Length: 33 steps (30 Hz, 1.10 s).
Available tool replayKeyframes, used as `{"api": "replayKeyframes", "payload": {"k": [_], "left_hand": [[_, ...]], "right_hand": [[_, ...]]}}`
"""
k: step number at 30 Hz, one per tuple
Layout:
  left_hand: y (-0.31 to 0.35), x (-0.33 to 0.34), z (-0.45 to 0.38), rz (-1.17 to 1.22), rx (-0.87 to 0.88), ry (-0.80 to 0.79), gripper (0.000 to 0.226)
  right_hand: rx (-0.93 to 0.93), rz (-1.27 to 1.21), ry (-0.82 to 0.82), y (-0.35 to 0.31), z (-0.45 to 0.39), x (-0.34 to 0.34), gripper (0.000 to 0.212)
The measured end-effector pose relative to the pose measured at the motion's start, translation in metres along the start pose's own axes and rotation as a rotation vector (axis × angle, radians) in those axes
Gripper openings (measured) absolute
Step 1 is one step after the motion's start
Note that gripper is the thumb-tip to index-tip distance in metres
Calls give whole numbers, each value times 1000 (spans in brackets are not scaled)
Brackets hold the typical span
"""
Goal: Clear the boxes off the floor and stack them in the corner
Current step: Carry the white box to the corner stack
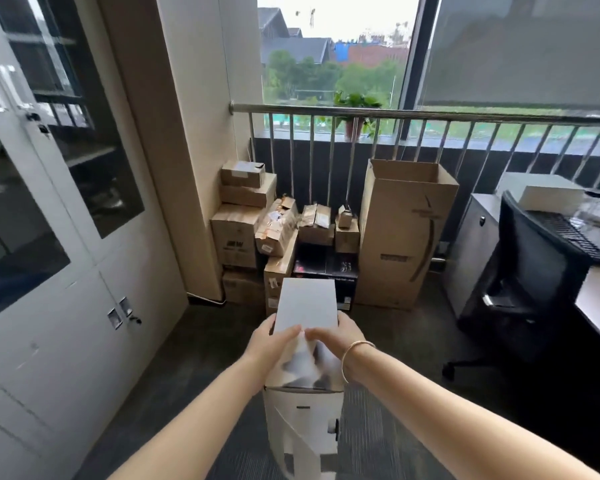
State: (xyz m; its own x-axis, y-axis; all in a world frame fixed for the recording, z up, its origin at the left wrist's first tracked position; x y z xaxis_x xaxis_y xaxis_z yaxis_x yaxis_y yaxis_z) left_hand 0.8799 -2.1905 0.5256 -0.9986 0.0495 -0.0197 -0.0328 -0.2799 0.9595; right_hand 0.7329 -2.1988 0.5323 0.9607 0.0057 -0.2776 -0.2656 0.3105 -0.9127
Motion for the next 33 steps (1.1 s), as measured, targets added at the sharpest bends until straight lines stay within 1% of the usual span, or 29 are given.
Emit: {"api": "replayKeyframes", "payload": {"k": [1, 3, 4, 5, 8, 9, 11, 12, 13, 15, 17, 19, 21, 23, 25, 28, 31, 32, 33], "left_hand": [[3, -1, -30, -9, -7, -2, 27], [16, -2, -99, -19, -14, -3, 33], [22, -3, -115, -41, -24, 12, 38], [27, -3, -164, -36, -27, 17, 43], [46, -7, -245, -60, -109, 51, 62], [58, -6, -289, -48, -126, 59, 63], [80, -7, -338, -30, -117, 53, 56], [94, -5, -377, -10, -129, 64, 54], [103, -3, -402, -20, -143, 54, 56], [116, 2, -456, -27, -160, 25, 54], [128, 7, -503, -35, -157, 1, 45], [136, 14, -566, -37, -153, 24, 41], [143, 18, -615, -40, -145, 49, 49], [150, 27, -666, -42, -153, 66, 52], [161, 35, -720, -23, -160, 96, 51], [177, 47, -783, -8, -189, 94, 46], [186, 47, -830, -5, -251, 130, 44], [187, 46, -848, -26, -261, 142, 49], [189, 45, -868, -48, -262, 165, 60]], "right_hand": [[5, 2, 4, -4, -29, 0, 31], [2, -4, 24, -17, -95, -1, 43], [-5, 4, 25, -24, -112, 0, 48], [-6, -15, 35, -34, -157, -1, 50], [-2, -50, 32, -60, -234, -6, 48], [-2, -62, 39, -76, -273, -10, 47], [-19, -77, 37, -97, -315, -17, 47], [-27, -98, 41, -108, -352, -23, 48], [-22, -86, 48, -115, -374, -26, 49], [-14, -117, 63, -125, -424, -34, 49], [-18, -145, 61, -134, -471, -42, 47], [-13, -149, 47, -140, -533, -47, 47], [1, -145, 40, -145, -583, -54, 51], [11, -147, 21, -150, -640, -61, 53], [12, -136, -7, -161, -701, -72, 53], [-8, -103, -65, -177, -776, -83, 55], [-18, -68, -91, -184, -829, -82, 57], [-8, -64, -98, -184, -848, -80, 59], [3, -55, -104, -186, -868, -78, 61]]}}
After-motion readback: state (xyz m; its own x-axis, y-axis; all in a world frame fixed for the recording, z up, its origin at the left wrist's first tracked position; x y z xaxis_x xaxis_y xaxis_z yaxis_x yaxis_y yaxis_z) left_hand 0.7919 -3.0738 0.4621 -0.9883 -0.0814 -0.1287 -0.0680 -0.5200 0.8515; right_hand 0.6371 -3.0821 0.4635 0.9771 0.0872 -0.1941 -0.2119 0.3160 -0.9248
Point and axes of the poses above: each hand's wrist, its own z-axis away from the middle knuckle, its own x-axis out of the palm, y = z × x, the point moved 3 cm from there along -z, towards the middle knuckle, and after that the axes turned 1 degree about z, right-handed, at the moved point
